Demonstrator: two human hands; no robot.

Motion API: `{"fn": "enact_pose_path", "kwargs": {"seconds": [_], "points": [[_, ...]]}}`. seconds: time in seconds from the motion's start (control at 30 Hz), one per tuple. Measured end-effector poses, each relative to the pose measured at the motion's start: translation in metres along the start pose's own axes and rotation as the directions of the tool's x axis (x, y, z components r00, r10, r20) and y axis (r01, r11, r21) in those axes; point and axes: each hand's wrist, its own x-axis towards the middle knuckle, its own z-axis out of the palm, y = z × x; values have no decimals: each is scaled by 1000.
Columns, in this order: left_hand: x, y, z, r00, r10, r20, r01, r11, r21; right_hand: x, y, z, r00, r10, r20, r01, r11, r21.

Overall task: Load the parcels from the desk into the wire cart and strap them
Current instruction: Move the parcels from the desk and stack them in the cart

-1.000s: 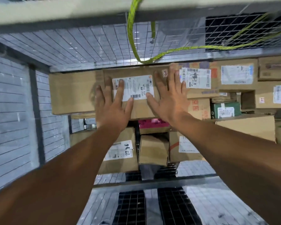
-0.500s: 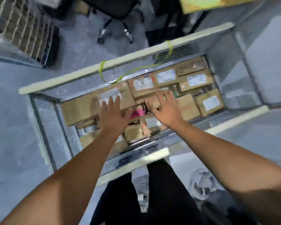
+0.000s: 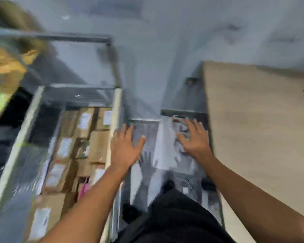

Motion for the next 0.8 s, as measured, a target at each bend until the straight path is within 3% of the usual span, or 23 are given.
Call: {"fn": "enact_pose_path", "kwargs": {"seconds": [0.1, 0.17, 0.27, 0.43, 0.63, 0.73, 0.8], "points": [[34, 97, 41, 974, 210, 84, -215, 975, 57, -8, 86, -51, 976, 201, -85, -193, 977, 94], [47, 169, 78, 919, 359, 161, -375, 923, 85, -16, 144, -80, 942, 309, -133, -290, 946, 143], [48, 270, 136, 799, 537, 272, -577, 811, 93, -36, 224, -115, 852, 486, -197, -440, 867, 235], [21, 385, 219, 572, 661, 485, -765, 644, 25, -87, 334, -146, 647, 715, -263, -627, 696, 349], [1, 482, 320, 359, 672, 648, -849, 523, -72, -144, 466, -142, 311, 913, -264, -818, 399, 415], [-17, 530, 373, 267, 669, 694, -804, 551, -222, -163, 514, -127, 131, 967, -218, -882, 214, 420], [-31, 565, 415, 217, 669, 711, -730, 594, -337, -163, 535, -107, 62, 968, -242, -915, 153, 374]]}}
